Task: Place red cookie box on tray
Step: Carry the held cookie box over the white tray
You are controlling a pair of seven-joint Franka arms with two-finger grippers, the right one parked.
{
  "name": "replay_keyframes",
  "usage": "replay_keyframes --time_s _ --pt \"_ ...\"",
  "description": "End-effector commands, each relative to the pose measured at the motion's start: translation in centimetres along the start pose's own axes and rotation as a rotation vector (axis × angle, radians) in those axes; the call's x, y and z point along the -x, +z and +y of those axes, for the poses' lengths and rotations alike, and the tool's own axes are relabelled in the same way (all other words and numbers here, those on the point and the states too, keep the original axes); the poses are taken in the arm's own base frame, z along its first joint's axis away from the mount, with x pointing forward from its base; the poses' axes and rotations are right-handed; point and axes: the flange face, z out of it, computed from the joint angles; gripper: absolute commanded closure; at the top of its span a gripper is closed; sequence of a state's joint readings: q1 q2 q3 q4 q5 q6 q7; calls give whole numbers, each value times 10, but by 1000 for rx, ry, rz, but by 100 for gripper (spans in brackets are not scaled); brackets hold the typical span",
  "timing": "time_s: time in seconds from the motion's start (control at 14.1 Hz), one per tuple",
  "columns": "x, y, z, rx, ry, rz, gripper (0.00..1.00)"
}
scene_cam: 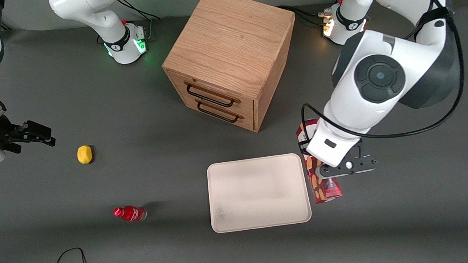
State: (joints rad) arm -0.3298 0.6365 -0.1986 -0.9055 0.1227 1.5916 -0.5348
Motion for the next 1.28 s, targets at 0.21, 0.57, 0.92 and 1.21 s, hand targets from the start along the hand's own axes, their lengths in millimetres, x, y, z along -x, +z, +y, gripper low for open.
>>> replay_keyframes --time_s 0.21,0.57,0.92,1.21 --pt "-8 12 8 -3 114 25 100" --pt "-24 88 17 -5 93 -5 100" --pt "-27 195 23 -58 55 -6 100" --pt "-27 235 22 -67 59 -21 100"
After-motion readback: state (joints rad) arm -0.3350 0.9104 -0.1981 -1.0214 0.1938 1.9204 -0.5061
